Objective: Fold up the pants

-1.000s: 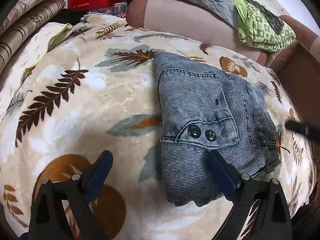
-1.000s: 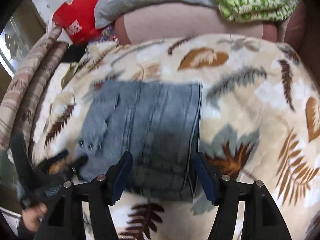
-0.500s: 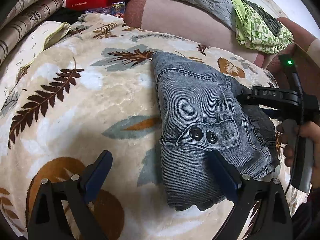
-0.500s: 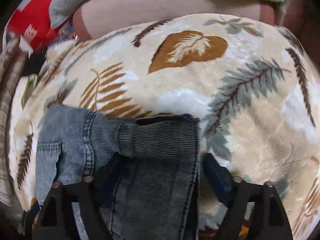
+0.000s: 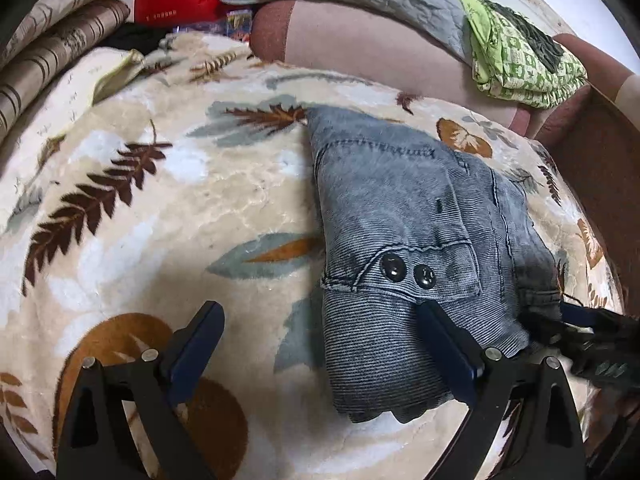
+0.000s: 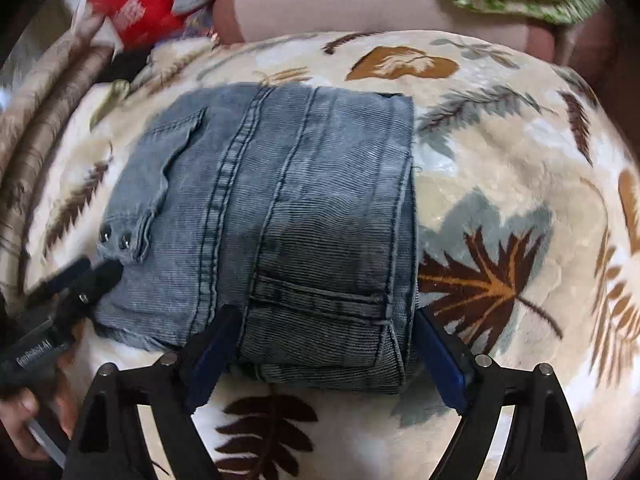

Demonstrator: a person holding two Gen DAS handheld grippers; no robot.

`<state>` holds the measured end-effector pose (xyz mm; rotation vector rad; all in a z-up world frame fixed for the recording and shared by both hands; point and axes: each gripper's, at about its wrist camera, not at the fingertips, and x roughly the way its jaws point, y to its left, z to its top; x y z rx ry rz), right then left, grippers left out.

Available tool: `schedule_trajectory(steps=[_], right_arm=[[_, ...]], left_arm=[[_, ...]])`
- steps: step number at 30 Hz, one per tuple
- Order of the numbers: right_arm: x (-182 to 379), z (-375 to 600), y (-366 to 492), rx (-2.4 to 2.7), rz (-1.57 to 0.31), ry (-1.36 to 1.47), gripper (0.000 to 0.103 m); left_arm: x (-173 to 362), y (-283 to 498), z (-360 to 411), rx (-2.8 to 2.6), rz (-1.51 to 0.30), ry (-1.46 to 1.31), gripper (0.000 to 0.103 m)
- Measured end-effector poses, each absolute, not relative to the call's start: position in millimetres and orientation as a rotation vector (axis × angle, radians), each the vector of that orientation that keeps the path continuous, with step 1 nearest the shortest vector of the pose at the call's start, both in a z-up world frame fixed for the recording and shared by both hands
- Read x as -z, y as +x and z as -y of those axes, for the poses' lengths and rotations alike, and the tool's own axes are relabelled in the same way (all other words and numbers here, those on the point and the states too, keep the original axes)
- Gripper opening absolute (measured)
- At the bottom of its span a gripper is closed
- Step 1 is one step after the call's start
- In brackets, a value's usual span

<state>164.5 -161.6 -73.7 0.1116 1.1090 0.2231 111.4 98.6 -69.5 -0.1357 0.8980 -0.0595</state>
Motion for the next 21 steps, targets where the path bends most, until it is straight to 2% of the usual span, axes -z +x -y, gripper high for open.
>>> schedule_trajectory(steps=[4, 5, 7, 10, 15, 21], right_arm=[[36, 164, 146, -0.223, -1.006, 0.108, 0.089], [32, 163, 138, -0.229, -0.975, 0.097, 0.092], [46, 160, 135, -0.234, -1.007, 0.071, 0.095], [93, 151, 142, -0.209, -1.158, -0.025, 0.096], [55, 159, 115, -0.237, -1.046, 0.002, 0.098], [34, 187, 78, -0.246, -0.978, 0.111, 0.098]], left_arm=[[60, 105, -97, 0.036, -0.892, -0.115, 0.097], [57, 102, -95, 0.031, -0.888, -0.112, 0.097], [53, 96, -92, 0.031, -0.88, -0.111, 0.097], [50, 87, -88, 0.03, -0.891, -0.093, 0.097], [42, 75, -90, 0.004, -0.886, -0.091, 0.097], [33, 62, -80, -0.007, -0.874, -0.053, 0.097]])
